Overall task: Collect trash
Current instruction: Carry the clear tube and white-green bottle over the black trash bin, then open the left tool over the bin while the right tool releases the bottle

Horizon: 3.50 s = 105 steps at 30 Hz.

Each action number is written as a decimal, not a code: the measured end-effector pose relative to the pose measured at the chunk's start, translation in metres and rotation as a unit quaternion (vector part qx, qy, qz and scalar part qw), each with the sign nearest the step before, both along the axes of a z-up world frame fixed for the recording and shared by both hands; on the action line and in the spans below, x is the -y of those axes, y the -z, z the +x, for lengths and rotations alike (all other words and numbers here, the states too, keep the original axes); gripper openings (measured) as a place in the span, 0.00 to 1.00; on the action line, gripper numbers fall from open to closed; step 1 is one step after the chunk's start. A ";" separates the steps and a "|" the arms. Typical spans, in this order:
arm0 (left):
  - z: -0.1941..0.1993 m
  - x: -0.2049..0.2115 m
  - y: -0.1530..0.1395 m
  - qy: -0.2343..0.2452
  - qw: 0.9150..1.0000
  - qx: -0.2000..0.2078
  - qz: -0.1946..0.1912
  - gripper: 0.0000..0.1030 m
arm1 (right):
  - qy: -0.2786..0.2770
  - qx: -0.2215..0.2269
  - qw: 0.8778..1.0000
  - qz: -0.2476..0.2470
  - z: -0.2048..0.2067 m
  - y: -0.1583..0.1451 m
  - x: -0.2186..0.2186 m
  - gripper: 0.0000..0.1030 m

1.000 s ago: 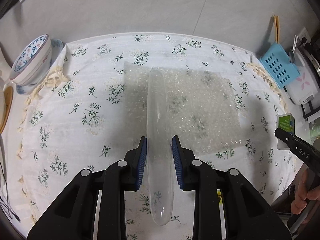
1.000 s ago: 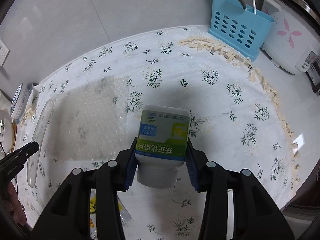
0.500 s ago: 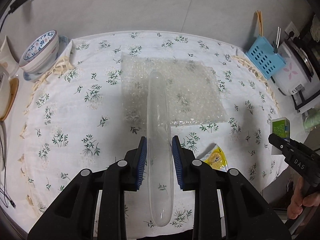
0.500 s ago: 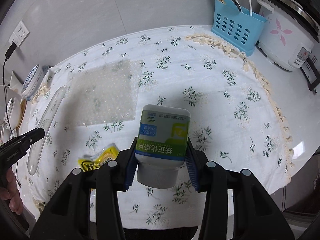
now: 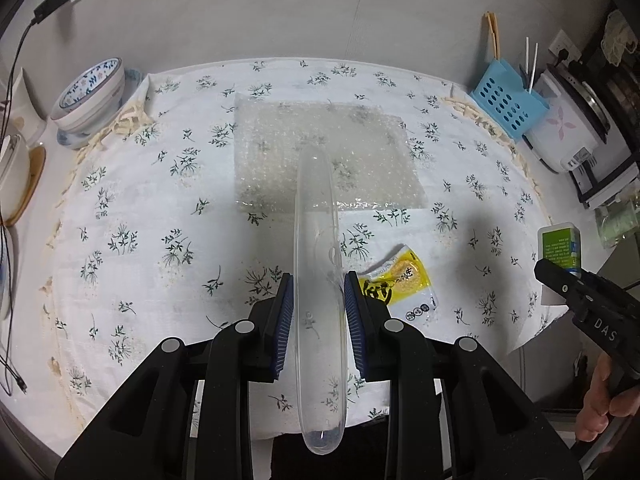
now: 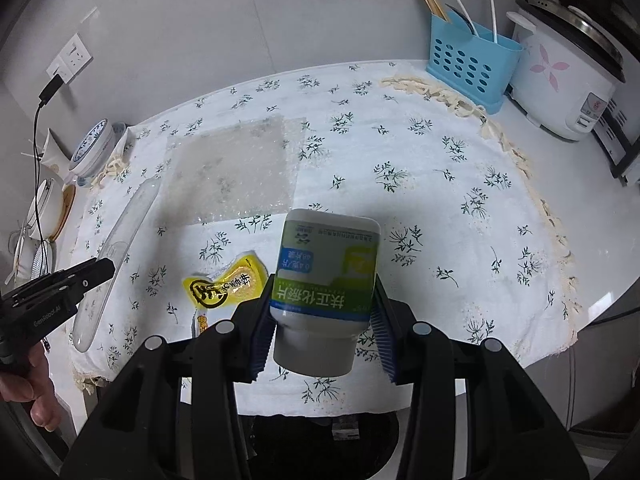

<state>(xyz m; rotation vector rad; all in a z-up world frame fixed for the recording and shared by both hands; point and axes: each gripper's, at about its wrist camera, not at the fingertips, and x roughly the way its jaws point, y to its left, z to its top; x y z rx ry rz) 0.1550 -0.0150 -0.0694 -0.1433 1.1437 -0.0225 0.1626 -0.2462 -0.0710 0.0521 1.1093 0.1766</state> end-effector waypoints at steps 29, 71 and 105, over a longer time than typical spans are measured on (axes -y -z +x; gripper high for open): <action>-0.117 0.059 0.011 0.017 1.000 -0.003 -0.007 0.24 | -0.021 -0.011 1.000 0.003 -0.111 0.026 0.022 0.40; -0.227 0.133 0.129 0.020 0.996 -0.085 -0.017 0.24 | -0.052 -0.070 0.996 -0.011 -0.216 0.125 0.081 0.40; -0.224 0.176 0.212 0.036 0.993 -0.110 -0.003 0.34 | -0.046 -0.102 0.993 -0.030 -0.241 0.165 0.111 0.40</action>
